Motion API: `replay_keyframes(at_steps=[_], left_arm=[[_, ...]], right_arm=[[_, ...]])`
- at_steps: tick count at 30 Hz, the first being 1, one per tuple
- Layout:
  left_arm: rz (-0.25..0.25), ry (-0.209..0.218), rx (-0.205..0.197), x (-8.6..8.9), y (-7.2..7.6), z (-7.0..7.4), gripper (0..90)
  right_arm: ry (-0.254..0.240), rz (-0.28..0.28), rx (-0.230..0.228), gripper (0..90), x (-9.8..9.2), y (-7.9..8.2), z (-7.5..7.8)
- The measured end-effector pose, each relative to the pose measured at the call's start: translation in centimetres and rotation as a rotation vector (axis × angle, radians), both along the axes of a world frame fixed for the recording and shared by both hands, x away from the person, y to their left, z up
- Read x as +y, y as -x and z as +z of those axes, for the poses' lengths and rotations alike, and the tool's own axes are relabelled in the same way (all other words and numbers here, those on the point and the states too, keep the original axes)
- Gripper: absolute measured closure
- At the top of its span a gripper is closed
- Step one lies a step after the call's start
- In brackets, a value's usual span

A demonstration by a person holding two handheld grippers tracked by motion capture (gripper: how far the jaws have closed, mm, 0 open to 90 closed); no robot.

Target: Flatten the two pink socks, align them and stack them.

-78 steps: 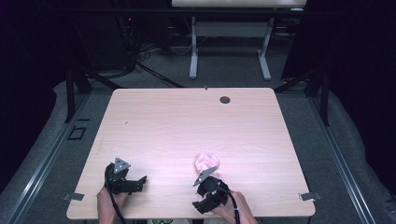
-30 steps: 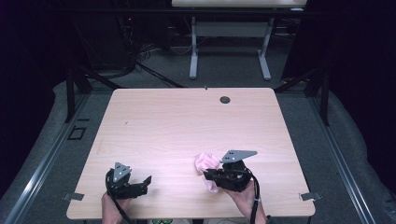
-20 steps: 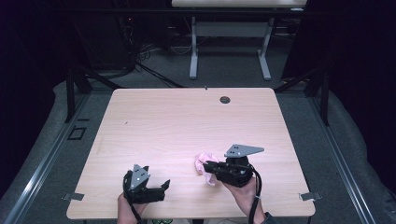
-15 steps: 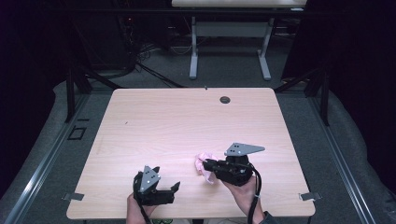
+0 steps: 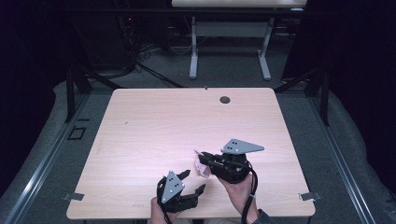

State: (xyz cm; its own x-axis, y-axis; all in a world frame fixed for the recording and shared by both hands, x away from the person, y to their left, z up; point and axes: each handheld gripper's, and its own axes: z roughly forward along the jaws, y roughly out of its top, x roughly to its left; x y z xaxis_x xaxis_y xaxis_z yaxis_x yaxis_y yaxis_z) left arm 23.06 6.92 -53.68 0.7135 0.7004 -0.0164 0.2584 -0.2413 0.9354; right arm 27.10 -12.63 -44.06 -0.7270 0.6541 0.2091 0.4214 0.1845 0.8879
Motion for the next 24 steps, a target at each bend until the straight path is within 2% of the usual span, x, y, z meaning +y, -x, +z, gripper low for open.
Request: replay_keyframes(at_steps=[1,3,5,6,7,8,10,12,13,14,16,18,19,21,23,24], left_arm=[[0.006,0.006,0.0,-0.7,-0.3,-0.1,38.4],[0.006,0.01,-0.009,-1.0,-0.4,-0.2,40.7],[0.028,0.02,-0.024,-1.3,-1.0,-0.4,56.6],[0.028,0.02,-0.024,-1.3,-1.0,-0.4,61.2],[0.029,0.025,-0.027,-1.3,-1.2,-0.4,61.2],[0.033,0.023,-0.028,-1.1,-1.4,-0.4,71.2],[0.035,0.017,-0.018,-0.8,-1.7,-0.4,85.2],[0.045,0.001,-0.012,-0.3,-1.8,-0.4,88.7],[0.057,-0.027,-0.009,0.3,-1.7,-0.2,88.8],[0.057,-0.027,-0.009,0.3,-1.7,-0.2,88.9],[0.067,-0.069,-0.012,0.9,-1.4,0.1,88.9],[0.059,-0.157,-0.008,1.6,-0.7,0.8,89.0],[0.059,-0.157,-0.008,1.6,-0.7,0.8,88.9],[0.056,-0.224,-0.011,1.9,-0.2,1.3,89.0],[0.038,-0.269,-0.001,1.8,0.4,1.5,88.9],[0.004,-0.319,0.02,1.1,0.9,1.4,88.9]], right_arm=[[0.004,-0.004,-0.001,82.1,0.2,0.0,-0.1],[-0.004,-0.003,-0.001,82.1,0.4,0.0,-0.2],[-0.005,0.004,0.002,82.2,0.6,0.0,-0.3],[-0.005,0.004,0.002,82.2,0.6,0.0,-0.3],[-0.009,0.006,0.003,82.1,0.7,0.1,-0.4],[-0.022,0.006,0.005,82.1,0.7,0.1,-0.5],[-0.018,0.007,0.01,82.1,0.5,0.1,-0.7],[-0.025,0.006,0.028,82.2,0.0,0.0,-1.1],[-0.03,0.002,0.029,82.1,-0.2,0.0,-1.3],[-0.03,0.002,0.029,82.1,-0.2,0.0,-1.3],[-0.028,-0.003,0.043,82.2,-0.5,0.0,-1.7],[-0.027,-0.001,0.068,82.1,-0.8,0.1,-2.6],[-0.027,-0.001,0.068,82.1,-0.8,0.1,-2.6],[-0.014,0.005,0.081,82.1,-0.9,0.2,-3.2],[0.002,0.008,0.102,82.1,-1.0,0.3,-3.9],[0.028,0.012,0.123,82.0,-1.4,0.4,-4.7]])
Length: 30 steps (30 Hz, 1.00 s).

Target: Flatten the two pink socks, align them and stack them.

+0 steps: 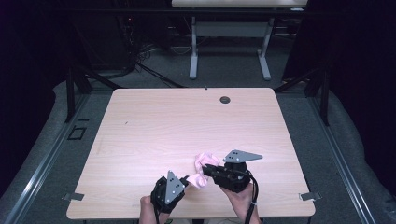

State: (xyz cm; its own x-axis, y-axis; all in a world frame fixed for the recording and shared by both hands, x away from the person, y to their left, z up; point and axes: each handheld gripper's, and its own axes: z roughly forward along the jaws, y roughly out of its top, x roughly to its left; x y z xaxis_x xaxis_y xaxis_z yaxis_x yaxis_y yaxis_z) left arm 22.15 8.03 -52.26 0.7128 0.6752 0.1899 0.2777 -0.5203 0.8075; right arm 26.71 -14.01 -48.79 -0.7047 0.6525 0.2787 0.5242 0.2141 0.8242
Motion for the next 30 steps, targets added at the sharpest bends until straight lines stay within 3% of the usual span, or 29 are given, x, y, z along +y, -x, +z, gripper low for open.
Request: replay_keyframes(at_steps=[2,6,7,11,14,17,18,19,21,22,23,26,30], left_arm=[[-0.039,-0.049,0.022,-1.0,0.4,-0.5,88.8],[-0.088,-0.088,0.054,-2.6,0.9,-1.6,88.7],[-0.113,-0.106,0.073,-3.6,1.1,-2.2,88.5],[-0.142,-0.12,0.097,-4.6,1.2,-3.1,87.9],[-0.184,-0.147,0.139,-5.4,1.4,-3.8,78.5],[-0.189,-0.136,0.151,-5.2,1.2,-3.8,67.4],[-0.179,-0.115,0.16,-4.7,1.1,-3.6,61.2],[-0.154,-0.081,0.154,-4.2,0.9,-3.3,48.6],[-0.124,-0.031,0.165,-2.8,0.4,-2.4,43.8],[-0.082,-0.005,0.157,-1.5,-0.2,-1.7,41.6],[-0.082,-0.005,0.157,-1.5,-0.2,-1.7,41.6],[-0.018,0.014,0.173,-0.2,-1.1,-1.2,41.5],[0.028,0.0,0.236,0.0,-2.4,-1.6,44.3]], right_arm=[[0.014,-0.002,0.026,81.9,-0.5,0.0,-0.9],[0.048,-0.008,0.058,81.8,-1.5,0.0,-2.5],[0.07,-0.005,0.095,81.6,-2.2,0.0,-3.5],[0.097,-0.011,0.13,81.5,-3.2,0.1,-4.9],[0.137,-0.028,0.151,80.8,-4.2,0.3,-5.9],[0.153,-0.036,0.164,79.8,-4.6,0.3,-6.4],[0.167,-0.033,0.176,78.9,-4.8,0.4,-6.6],[0.175,-0.036,0.189,73.0,-5.2,0.4,-7.0],[0.177,-0.044,0.189,66.7,-5.4,0.5,-7.1],[0.179,-0.044,0.19,62.4,-5.7,0.5,-7.0],[0.176,-0.049,0.189,59.7,-5.9,0.5,-6.8],[0.166,-0.078,0.161,53.0,-6.5,0.6,-6.1],[0.198,-0.106,0.161,51.6,-6.8,0.8,-5.5]])
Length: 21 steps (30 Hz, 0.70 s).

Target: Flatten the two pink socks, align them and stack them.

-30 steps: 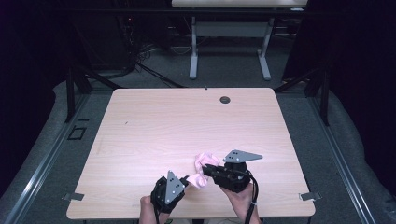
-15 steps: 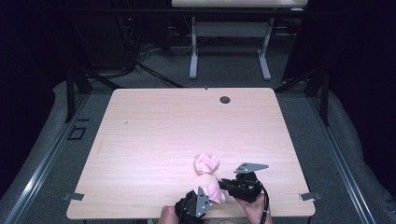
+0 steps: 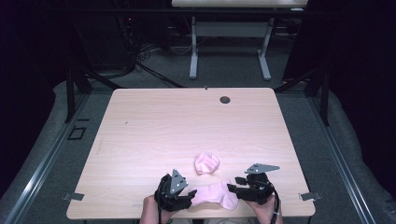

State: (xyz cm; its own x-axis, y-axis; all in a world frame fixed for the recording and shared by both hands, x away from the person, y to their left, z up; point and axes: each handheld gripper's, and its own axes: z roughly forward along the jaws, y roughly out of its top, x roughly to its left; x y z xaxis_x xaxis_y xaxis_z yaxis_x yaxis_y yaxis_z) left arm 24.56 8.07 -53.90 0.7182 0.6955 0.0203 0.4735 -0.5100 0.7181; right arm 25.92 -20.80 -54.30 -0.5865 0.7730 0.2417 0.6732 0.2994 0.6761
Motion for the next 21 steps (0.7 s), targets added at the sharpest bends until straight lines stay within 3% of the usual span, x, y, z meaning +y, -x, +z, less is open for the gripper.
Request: replay_keyframes(at_steps=[2,4,7,17,21], left_arm=[[0.006,-0.041,0.022,-0.4,-0.3,-0.7,45.9],[0.005,-0.091,0.054,-1.1,-0.4,-1.8,50.9],[0.003,-0.12,0.061,-1.3,-0.5,-2.6,55.5],[-0.027,-0.132,0.061,-1.5,-0.5,-2.8,73.7],[-0.038,-0.134,0.057,-1.5,-0.4,-2.9,84.2]], right_arm=[[0.026,0.0,0.01,50.4,0.3,0.1,-0.1],[0.106,-0.001,0.011,51.3,1.2,0.2,-0.7],[0.145,-0.003,-0.009,54.7,1.7,0.4,-1.3],[0.186,0.008,0.01,70.8,2.1,0.1,-2.2],[0.174,0.0,0.0,78.6,2.2,0.2,-2.4]])
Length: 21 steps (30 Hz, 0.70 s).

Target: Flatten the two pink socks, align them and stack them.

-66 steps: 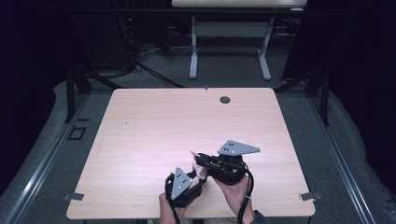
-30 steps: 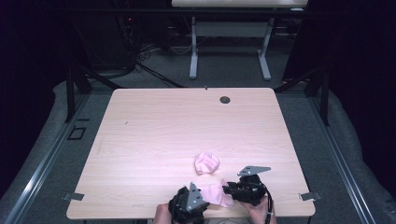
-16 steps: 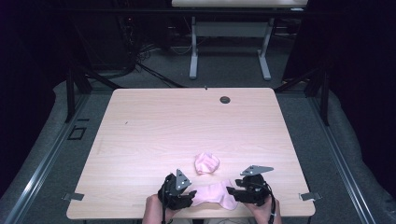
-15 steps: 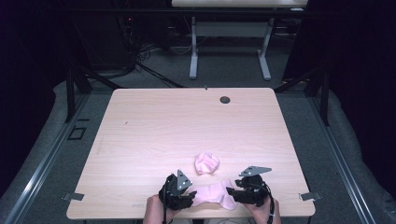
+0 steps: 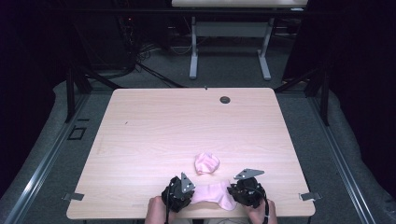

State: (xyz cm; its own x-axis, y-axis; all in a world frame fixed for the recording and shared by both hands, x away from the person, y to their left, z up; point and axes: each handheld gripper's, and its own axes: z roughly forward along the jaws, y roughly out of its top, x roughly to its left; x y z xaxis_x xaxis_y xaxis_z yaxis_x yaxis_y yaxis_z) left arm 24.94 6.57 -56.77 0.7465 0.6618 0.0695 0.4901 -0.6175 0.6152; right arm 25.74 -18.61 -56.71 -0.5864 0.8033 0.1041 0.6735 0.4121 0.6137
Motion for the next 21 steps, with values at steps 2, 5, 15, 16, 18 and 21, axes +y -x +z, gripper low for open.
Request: replay_keyframes(at_steps=[2,5,15,16,18,21], left_arm=[[0.0,0.003,-0.005,0.2,0.0,-0.1,87.9],[0.005,0.009,-0.008,0.5,0.0,-0.2,88.6],[0.011,0.026,-0.016,1.5,0.2,-0.3,88.8],[0.01,0.029,-0.019,1.5,0.2,-0.3,88.0],[0.014,0.061,-0.019,1.6,0.1,-0.2,80.5],[0.028,0.097,-0.024,1.9,-0.5,0.5,67.3]], right_arm=[[-0.005,0.004,0.002,83.6,-0.2,0.1,-0.1],[-0.024,0.003,-0.009,85.3,-0.1,0.2,-0.3],[-0.037,0.003,-0.005,86.0,-0.7,0.3,-0.3],[-0.035,0.015,0.008,84.2,-0.7,0.2,-0.2],[-0.049,0.035,0.017,77.4,-0.7,-0.1,-0.1],[-0.087,0.062,0.009,67.6,-0.9,-0.4,0.8]])
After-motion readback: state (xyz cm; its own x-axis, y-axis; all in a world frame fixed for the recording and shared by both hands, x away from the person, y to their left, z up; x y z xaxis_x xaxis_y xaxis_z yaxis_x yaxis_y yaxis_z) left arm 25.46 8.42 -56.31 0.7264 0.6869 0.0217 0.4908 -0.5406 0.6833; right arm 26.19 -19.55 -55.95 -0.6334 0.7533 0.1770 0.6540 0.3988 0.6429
